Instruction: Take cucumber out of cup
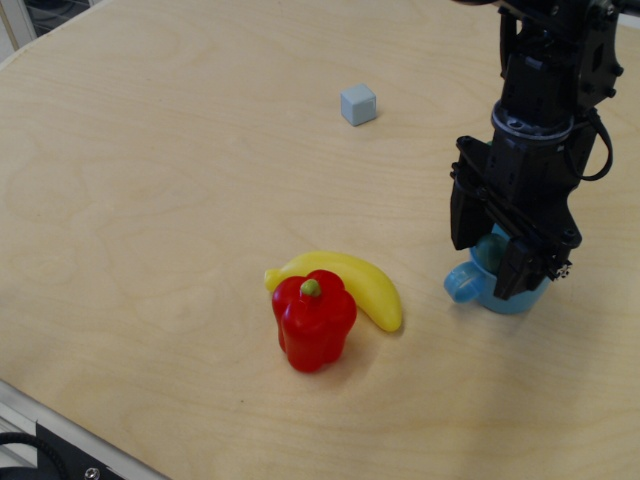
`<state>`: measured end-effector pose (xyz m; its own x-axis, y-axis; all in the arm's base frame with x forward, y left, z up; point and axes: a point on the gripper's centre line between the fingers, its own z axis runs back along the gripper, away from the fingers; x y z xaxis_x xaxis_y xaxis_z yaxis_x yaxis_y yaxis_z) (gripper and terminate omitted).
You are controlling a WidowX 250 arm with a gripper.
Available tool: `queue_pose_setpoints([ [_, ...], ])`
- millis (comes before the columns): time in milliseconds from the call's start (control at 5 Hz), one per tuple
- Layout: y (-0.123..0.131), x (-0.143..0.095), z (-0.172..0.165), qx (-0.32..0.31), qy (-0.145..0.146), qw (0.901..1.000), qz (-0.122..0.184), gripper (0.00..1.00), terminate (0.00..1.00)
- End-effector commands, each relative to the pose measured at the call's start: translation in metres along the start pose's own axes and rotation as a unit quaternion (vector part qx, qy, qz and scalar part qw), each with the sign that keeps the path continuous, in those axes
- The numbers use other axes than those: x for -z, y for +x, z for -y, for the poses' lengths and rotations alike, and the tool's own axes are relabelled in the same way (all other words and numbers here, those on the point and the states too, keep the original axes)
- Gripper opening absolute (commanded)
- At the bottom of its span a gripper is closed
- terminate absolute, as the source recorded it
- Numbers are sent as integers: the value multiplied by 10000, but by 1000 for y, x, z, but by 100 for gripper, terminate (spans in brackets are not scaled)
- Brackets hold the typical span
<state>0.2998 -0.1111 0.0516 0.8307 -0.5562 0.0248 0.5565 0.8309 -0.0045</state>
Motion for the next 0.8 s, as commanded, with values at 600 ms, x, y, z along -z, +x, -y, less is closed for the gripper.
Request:
queue_pose_setpoints([
  [600,-5,-62,-13,-577,152,9964,600,0,0],
])
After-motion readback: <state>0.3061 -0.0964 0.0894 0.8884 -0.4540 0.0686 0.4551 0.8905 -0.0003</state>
